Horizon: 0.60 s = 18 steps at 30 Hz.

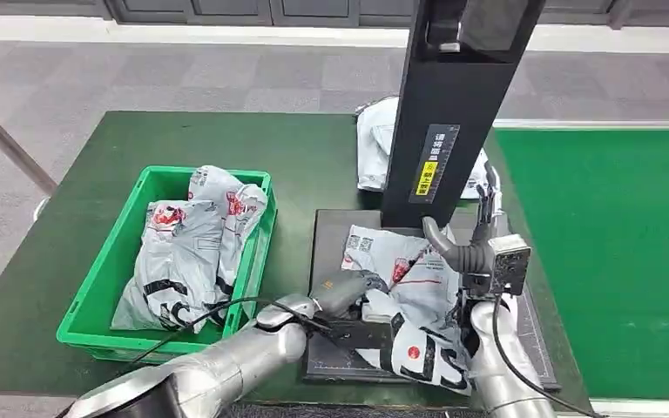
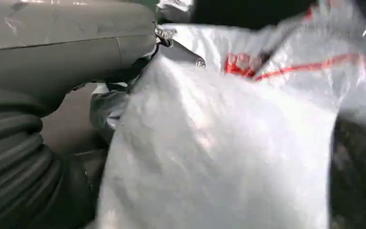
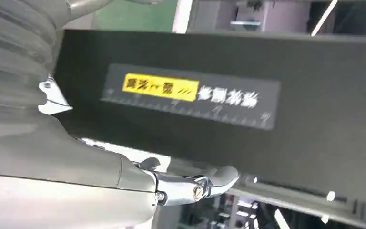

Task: Moved the parcel from conveyor to table for the left to box.

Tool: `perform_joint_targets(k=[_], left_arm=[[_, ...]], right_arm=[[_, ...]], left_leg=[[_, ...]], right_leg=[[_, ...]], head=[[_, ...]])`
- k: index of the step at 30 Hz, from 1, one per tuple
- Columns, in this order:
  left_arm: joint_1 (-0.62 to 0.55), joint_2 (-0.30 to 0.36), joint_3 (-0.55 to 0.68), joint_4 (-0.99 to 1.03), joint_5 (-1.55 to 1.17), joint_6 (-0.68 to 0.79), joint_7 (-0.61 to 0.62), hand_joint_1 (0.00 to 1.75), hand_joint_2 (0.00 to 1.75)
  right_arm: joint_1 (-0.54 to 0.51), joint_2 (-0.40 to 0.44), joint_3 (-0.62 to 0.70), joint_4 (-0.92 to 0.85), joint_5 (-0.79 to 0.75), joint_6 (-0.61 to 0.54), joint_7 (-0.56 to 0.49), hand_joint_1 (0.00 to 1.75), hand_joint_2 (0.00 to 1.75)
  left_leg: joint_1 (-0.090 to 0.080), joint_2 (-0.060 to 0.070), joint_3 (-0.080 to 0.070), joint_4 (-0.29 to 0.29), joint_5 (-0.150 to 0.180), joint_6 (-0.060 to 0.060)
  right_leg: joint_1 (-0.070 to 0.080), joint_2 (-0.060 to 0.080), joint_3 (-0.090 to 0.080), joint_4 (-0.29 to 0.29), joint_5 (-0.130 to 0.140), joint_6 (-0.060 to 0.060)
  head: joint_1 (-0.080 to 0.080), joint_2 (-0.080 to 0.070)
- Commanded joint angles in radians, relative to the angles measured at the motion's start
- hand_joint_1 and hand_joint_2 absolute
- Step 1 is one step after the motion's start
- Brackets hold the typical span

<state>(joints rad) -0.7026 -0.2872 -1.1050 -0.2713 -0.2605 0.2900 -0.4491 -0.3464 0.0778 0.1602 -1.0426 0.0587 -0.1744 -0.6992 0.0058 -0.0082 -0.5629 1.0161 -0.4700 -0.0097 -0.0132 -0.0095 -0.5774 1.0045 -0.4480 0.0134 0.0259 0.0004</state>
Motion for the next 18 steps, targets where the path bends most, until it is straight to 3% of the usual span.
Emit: perform_joint_targets(k=[1,6,8,18], left_arm=[[0.097,0.049,0.294,-0.159,0.048,0.044,-0.114,1.75,1.75],[0.383,0.118,0.624,-0.710,0.113,0.000,-0.148,1.75,1.75],[0.460,0.122,0.688,-0.854,0.096,-0.019,-0.125,1.75,1.75],[0.516,0.096,0.749,-0.912,0.054,0.018,-0.143,1.75,1.75]], right_arm=[[0.091,-0.021,-0.140,-0.079,-0.005,-0.006,0.001,0.00,1.75],[0.208,-0.008,-0.245,-0.216,-0.020,-0.001,0.001,0.00,1.75],[0.253,0.001,-0.296,-0.303,-0.020,-0.015,0.001,0.00,1.75],[0.313,0.023,-0.402,-0.490,-0.017,-0.089,0.001,0.00,1.75]], left_leg=[[0.000,-0.001,-0.003,0.000,0.000,0.000],[-0.001,0.001,-0.004,-0.003,0.000,0.000],[-0.001,0.000,-0.005,-0.002,-0.001,0.000],[-0.001,0.003,-0.010,-0.001,-0.003,-0.001]], right_leg=[[0.000,-0.001,-0.002,-0.001,0.000,0.000],[-0.001,0.001,-0.005,-0.002,0.000,-0.001],[-0.001,0.000,-0.006,-0.002,-0.001,-0.001],[0.000,0.003,-0.011,-0.001,-0.002,-0.001]], head=[[0.000,0.000],[0.000,0.000],[0.000,0.000],[0.000,0.000]])
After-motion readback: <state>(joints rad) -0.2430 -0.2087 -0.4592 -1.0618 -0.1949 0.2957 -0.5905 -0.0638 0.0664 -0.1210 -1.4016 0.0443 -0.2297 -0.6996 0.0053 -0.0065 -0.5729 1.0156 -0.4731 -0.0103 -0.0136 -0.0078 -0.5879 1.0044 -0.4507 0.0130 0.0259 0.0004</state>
